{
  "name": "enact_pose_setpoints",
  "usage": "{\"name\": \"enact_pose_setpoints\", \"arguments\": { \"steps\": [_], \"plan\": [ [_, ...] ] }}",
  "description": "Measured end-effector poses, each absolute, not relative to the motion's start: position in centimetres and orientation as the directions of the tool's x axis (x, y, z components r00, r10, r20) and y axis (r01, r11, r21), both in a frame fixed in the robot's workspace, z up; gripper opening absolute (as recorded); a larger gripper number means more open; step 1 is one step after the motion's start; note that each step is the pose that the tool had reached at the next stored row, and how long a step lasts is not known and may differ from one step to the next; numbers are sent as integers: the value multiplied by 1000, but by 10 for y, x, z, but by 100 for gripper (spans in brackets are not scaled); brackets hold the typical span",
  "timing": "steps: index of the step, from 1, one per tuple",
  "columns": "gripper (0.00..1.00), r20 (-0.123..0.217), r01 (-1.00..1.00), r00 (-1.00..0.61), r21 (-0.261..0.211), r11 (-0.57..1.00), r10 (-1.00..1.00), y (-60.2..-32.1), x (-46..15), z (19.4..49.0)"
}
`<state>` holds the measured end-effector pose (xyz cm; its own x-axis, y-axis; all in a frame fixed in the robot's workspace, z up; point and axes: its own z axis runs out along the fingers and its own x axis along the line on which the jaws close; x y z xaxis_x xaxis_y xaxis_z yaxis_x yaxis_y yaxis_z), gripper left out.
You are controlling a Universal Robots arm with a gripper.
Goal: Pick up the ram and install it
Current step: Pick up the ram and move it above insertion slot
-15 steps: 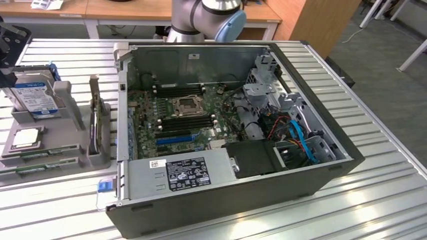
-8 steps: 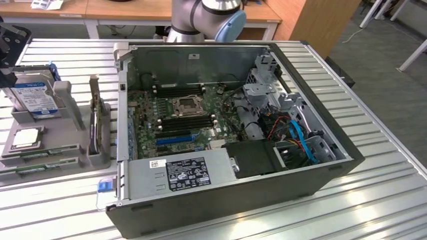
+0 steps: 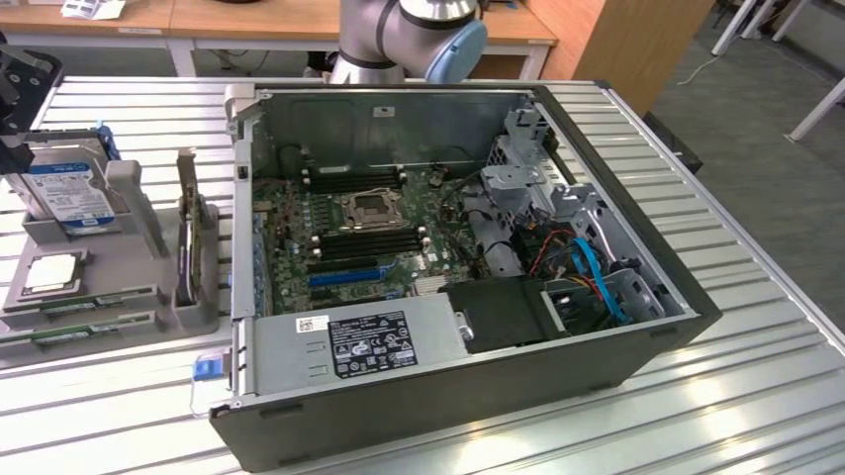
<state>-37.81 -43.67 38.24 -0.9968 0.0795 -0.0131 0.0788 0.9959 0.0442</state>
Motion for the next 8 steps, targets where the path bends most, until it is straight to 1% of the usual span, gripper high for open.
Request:
{"name": "enact_pose_setpoints", "arguments": {
  "steps": [8],
  "plan": [
    [10, -13, -21, -1000, 44, 999, -21, -437, -378, 382]
  ]
}}
